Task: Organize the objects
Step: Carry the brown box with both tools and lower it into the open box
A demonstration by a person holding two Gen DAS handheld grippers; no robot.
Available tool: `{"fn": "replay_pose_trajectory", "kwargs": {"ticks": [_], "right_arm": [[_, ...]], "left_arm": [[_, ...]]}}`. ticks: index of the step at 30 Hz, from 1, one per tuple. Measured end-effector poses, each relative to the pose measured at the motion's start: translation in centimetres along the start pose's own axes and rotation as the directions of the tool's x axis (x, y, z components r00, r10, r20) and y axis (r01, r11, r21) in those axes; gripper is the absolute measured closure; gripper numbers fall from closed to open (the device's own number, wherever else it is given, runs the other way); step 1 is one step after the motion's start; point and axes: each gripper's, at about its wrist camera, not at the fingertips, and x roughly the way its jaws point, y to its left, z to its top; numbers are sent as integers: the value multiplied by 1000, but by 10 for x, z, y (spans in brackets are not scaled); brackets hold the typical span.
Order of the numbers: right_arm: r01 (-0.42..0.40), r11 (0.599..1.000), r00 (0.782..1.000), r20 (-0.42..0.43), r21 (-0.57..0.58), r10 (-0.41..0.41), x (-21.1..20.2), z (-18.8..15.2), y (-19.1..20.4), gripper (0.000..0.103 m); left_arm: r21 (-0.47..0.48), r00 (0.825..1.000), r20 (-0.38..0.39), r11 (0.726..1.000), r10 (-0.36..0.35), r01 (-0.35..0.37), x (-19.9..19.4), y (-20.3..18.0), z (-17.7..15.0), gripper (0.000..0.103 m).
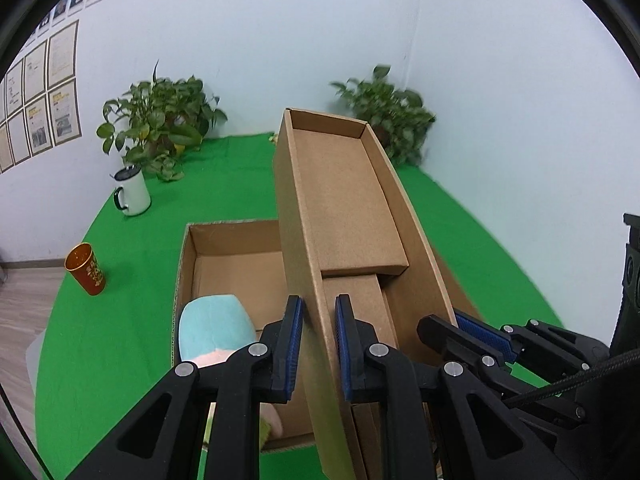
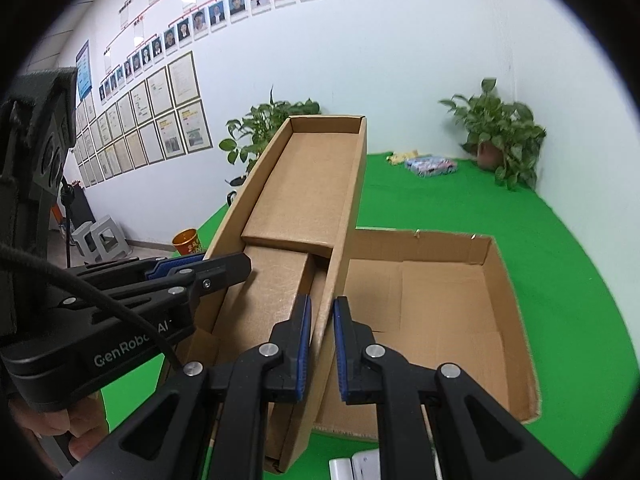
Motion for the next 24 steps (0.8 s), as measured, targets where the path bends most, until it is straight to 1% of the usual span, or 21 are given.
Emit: {"fn": "replay_pose_trajectory", "kwargs": {"ticks": [2,5,7,9,11,13,15,18,19,21,24], "right_arm": [[-8,1000,1000,-26,-2,8,17,-2,-4,93],[-32,999,995,-90,21,34,49,-13,-13,92],[-47,998,989,-135,48,53,71,-25,-20,93],[-64,995,982,-175,81,77,90,-36,-25,93],[-87,990,977,-186,107,106,98,-41,-28,91],[-86,988,973,-202,125,111,102,-40,-31,91],[-83,989,971,-213,124,109,106,-38,-31,91],[-86,989,971,-213,120,111,114,-34,-32,91],[-85,989,969,-220,118,109,117,-32,-32,92],[-84,989,965,-238,120,111,123,-28,-33,92],[-78,990,958,-266,116,107,134,-29,-34,94]], "left_arm": [[13,999,-42,1000,27,-27,23,0,-5,90],[-1,991,-124,999,49,-49,64,5,-13,90],[2,980,-183,997,72,-73,95,12,-23,90],[7,969,-226,995,96,-97,119,18,-29,92],[3,960,-264,995,99,-102,136,21,-34,93],[-4,955,-278,994,102,-107,146,24,-37,93],[7,949,-289,992,125,-129,153,23,-37,93],[-6,945,-296,989,137,-145,165,29,-30,93],[-8,944,-299,989,139,-148,166,31,-35,93],[-11,940,-306,987,149,-160,172,34,-31,93],[-6,935,-317,986,158,-168,173,41,-38,93]]}}
